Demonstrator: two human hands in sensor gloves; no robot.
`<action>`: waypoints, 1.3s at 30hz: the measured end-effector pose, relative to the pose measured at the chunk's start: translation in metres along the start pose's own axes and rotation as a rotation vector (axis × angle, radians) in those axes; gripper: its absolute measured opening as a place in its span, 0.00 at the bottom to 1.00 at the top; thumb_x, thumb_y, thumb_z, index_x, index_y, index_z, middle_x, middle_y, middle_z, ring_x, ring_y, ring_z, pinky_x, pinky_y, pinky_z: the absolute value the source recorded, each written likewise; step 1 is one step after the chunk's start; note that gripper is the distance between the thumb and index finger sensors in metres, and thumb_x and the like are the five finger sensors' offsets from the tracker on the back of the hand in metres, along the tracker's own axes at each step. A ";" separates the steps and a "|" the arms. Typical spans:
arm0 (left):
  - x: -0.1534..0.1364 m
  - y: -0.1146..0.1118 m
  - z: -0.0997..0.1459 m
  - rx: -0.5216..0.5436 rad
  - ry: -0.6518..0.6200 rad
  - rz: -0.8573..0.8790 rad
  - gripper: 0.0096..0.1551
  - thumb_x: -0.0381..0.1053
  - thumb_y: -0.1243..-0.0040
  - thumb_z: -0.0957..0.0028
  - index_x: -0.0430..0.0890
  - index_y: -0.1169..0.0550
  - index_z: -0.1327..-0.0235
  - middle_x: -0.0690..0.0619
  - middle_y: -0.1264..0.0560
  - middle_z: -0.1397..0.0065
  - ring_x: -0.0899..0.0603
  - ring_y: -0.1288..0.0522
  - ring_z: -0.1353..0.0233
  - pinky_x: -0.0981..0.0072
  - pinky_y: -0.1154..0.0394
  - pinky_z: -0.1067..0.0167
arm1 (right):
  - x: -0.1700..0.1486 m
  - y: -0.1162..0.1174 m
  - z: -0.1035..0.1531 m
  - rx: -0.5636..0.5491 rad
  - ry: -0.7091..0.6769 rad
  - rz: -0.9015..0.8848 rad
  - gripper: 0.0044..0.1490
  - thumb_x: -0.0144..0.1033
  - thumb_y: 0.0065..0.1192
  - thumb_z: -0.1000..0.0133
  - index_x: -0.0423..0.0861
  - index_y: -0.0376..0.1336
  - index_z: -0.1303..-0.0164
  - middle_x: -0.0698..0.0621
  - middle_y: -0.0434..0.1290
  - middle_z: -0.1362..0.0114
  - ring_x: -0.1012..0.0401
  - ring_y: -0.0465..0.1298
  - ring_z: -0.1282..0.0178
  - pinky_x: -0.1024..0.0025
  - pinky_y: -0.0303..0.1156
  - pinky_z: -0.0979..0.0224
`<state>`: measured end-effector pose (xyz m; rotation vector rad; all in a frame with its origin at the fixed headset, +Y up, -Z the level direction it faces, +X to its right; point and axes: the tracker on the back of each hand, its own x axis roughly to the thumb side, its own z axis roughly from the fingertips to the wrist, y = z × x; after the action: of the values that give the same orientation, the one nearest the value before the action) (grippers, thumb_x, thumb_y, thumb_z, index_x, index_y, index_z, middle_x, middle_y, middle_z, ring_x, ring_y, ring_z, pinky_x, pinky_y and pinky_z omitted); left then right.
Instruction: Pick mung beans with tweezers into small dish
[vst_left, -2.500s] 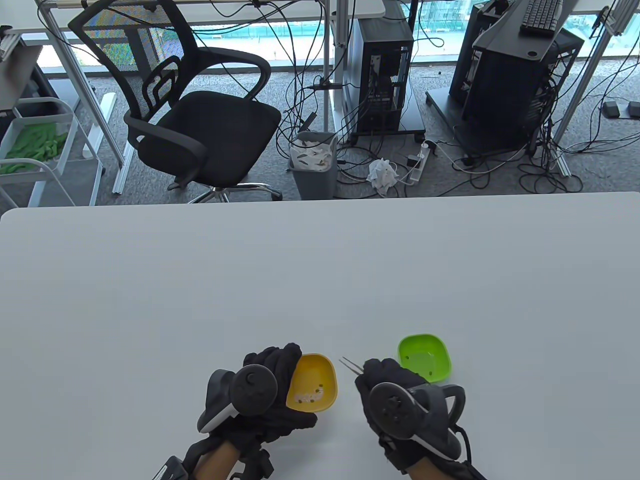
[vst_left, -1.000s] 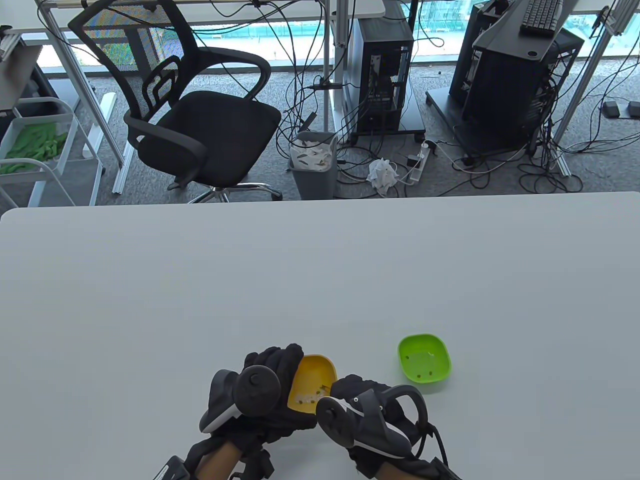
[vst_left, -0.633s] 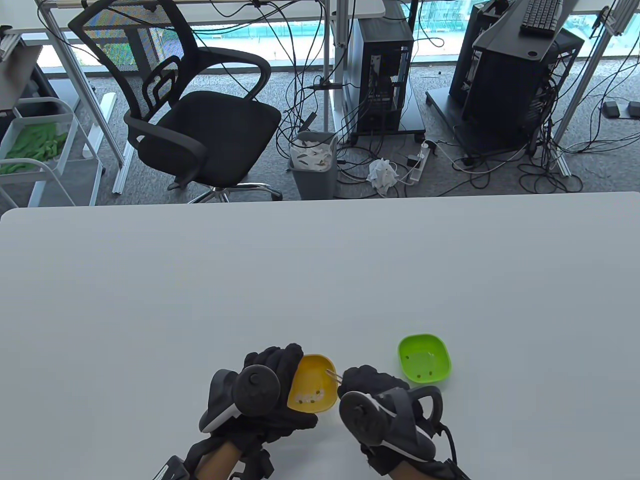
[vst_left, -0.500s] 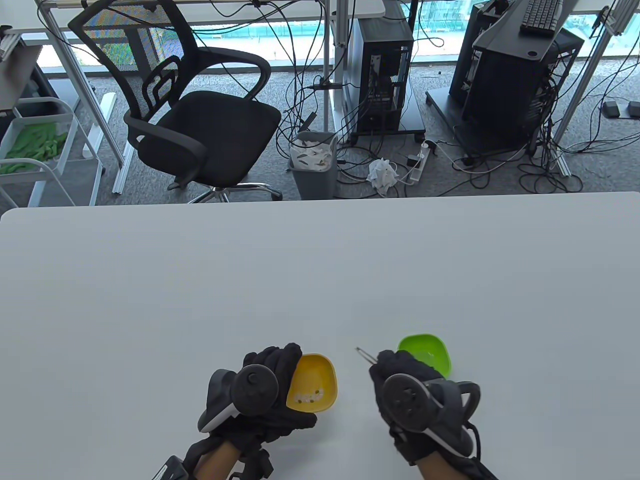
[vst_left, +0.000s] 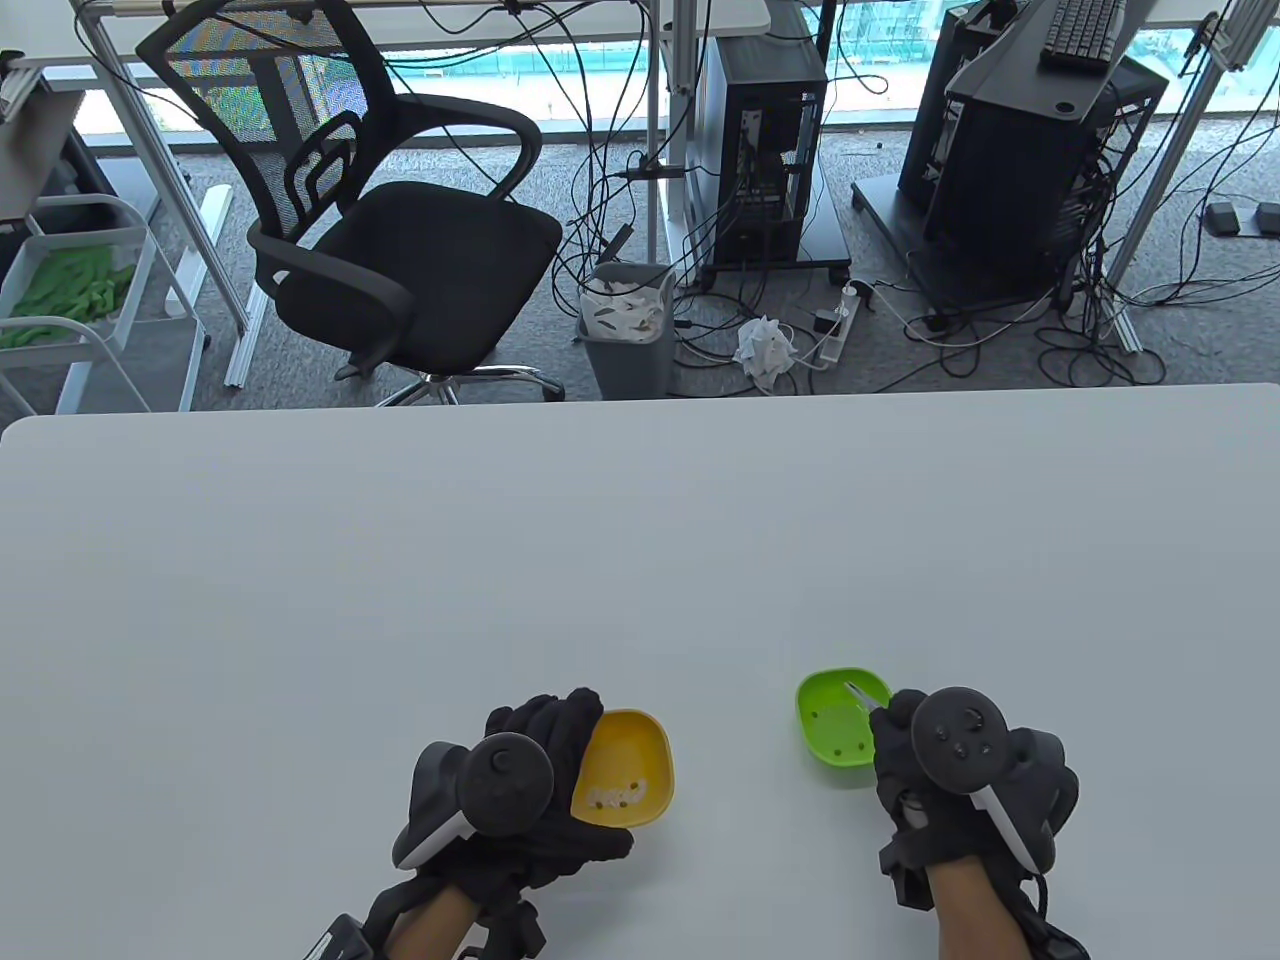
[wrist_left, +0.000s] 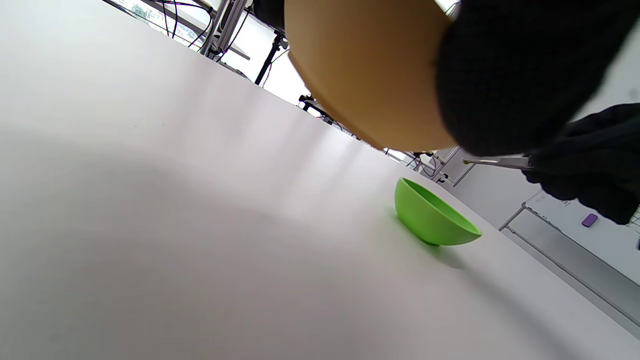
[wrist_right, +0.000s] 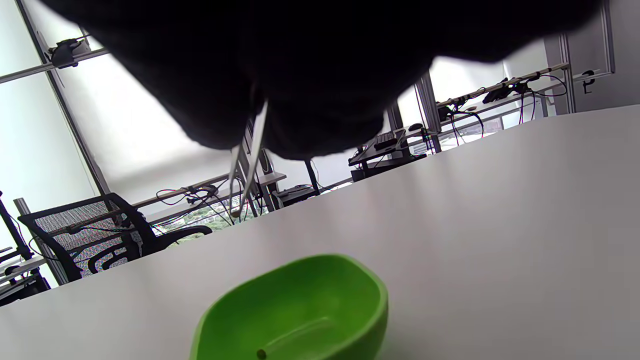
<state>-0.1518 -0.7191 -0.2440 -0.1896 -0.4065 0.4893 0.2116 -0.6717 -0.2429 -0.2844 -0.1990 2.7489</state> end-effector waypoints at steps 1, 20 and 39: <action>0.000 0.000 0.000 0.001 0.001 0.002 0.77 0.72 0.22 0.65 0.45 0.54 0.17 0.45 0.48 0.15 0.31 0.52 0.14 0.33 0.62 0.23 | -0.001 0.001 0.000 0.001 0.001 -0.004 0.21 0.38 0.74 0.47 0.37 0.79 0.55 0.41 0.82 0.59 0.65 0.79 0.72 0.69 0.80 0.69; 0.001 -0.001 -0.001 -0.007 -0.001 -0.006 0.77 0.72 0.22 0.65 0.45 0.54 0.17 0.45 0.48 0.15 0.31 0.52 0.14 0.33 0.62 0.23 | -0.003 0.005 -0.001 0.021 0.007 -0.029 0.21 0.38 0.73 0.47 0.37 0.79 0.55 0.41 0.82 0.58 0.65 0.79 0.72 0.69 0.80 0.68; 0.002 -0.002 -0.003 -0.012 -0.004 -0.010 0.77 0.72 0.22 0.64 0.45 0.55 0.17 0.45 0.48 0.15 0.31 0.52 0.14 0.33 0.62 0.23 | 0.074 -0.002 0.036 -0.015 -0.331 -0.079 0.22 0.39 0.73 0.47 0.36 0.78 0.53 0.41 0.82 0.58 0.65 0.79 0.72 0.69 0.80 0.68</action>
<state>-0.1477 -0.7201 -0.2452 -0.1986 -0.4139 0.4772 0.1370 -0.6455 -0.2204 0.1741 -0.3100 2.7000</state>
